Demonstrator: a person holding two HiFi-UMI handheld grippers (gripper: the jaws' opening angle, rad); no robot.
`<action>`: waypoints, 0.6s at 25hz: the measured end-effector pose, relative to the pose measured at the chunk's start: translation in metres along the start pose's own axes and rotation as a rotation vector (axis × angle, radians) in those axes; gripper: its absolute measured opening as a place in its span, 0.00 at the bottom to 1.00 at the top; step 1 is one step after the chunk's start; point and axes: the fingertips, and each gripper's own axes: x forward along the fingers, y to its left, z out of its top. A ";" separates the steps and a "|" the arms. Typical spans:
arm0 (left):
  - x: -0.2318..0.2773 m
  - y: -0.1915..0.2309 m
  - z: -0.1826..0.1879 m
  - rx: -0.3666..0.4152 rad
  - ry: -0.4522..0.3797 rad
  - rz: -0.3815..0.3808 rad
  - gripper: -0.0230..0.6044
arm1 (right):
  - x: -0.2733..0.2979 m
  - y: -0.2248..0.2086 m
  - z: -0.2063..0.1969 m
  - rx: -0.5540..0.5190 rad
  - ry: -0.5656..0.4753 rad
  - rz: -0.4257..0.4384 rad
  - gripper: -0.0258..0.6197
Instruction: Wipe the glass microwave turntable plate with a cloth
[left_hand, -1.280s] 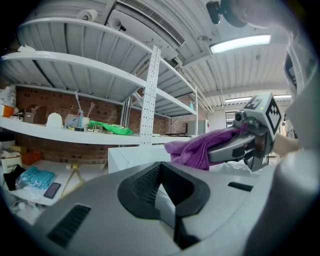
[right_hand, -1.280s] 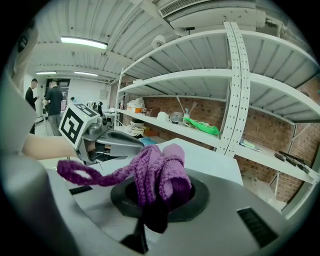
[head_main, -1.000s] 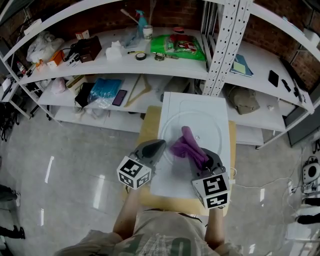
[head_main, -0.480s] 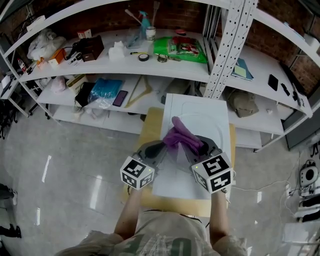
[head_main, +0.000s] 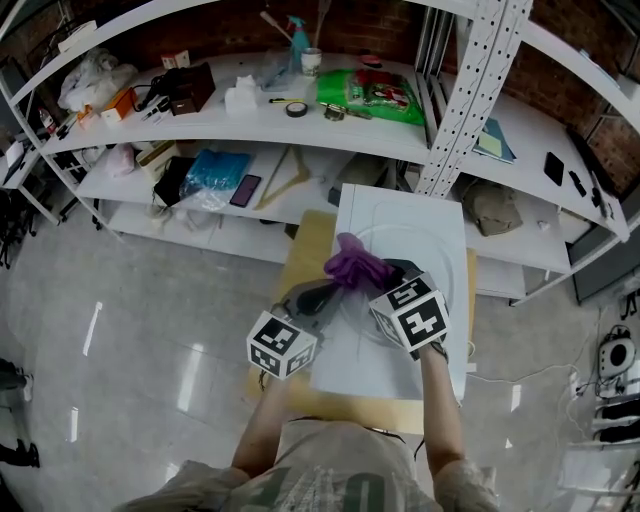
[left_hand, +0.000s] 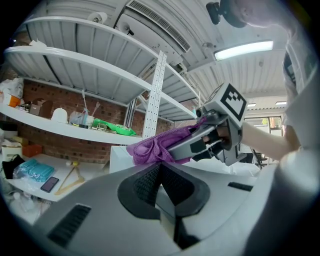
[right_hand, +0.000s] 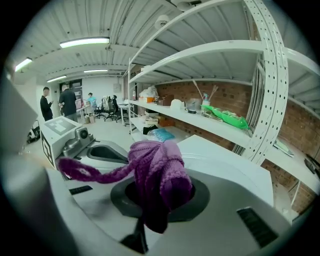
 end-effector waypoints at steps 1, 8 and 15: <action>0.000 0.000 0.000 -0.001 0.000 0.000 0.04 | 0.002 -0.003 0.001 0.001 0.003 0.000 0.12; 0.000 -0.001 -0.001 0.003 0.002 0.007 0.04 | 0.011 -0.041 0.006 -0.022 0.036 -0.088 0.12; -0.001 -0.001 0.000 0.007 0.008 0.014 0.04 | 0.000 -0.082 -0.002 0.027 0.033 -0.185 0.12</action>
